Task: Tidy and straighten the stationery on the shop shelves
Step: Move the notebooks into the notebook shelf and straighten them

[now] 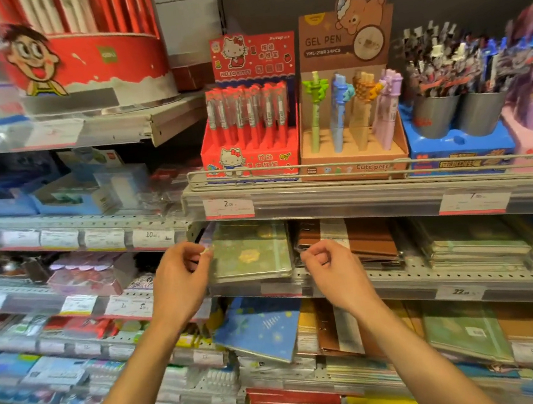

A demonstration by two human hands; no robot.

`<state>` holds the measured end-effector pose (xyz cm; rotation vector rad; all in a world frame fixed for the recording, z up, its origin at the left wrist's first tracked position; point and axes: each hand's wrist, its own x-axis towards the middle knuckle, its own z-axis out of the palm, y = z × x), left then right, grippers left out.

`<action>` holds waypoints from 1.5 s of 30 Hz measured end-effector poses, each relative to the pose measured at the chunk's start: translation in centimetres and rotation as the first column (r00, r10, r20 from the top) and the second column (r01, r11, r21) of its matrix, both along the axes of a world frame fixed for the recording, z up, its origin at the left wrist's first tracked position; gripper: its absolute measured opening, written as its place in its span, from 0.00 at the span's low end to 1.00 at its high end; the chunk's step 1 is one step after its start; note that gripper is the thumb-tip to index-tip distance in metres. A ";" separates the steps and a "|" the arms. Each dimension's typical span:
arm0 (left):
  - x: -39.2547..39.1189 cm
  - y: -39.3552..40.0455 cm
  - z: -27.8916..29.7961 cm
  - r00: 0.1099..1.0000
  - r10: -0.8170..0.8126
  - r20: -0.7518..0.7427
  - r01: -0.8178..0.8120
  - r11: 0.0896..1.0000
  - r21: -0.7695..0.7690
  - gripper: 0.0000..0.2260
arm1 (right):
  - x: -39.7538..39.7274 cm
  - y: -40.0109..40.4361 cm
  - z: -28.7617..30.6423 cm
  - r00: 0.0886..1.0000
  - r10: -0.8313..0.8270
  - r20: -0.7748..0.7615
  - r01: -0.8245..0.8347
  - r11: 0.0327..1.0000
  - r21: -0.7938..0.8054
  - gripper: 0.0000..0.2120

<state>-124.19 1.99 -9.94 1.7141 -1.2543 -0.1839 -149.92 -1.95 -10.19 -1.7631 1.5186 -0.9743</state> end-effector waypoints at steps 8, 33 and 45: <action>0.6 -0.3 -1.3 0.805 -0.121 -0.581 0.255 0.955 0.155 0.10 | 4.1 0.1 -0.7 0.963 -0.034 0.267 -0.049 0.953 0.299 0.16; -6.0 2.2 0.6 0.760 -0.242 -0.604 0.256 0.965 -0.064 0.14 | -1.4 3.9 2.7 0.858 -0.026 0.513 -0.119 0.961 0.248 0.06; -19.9 0.0 0.7 0.734 -0.330 -0.594 0.368 0.928 -0.060 0.14 | -15.2 4.1 2.4 0.873 -0.163 0.459 0.046 0.966 0.255 0.05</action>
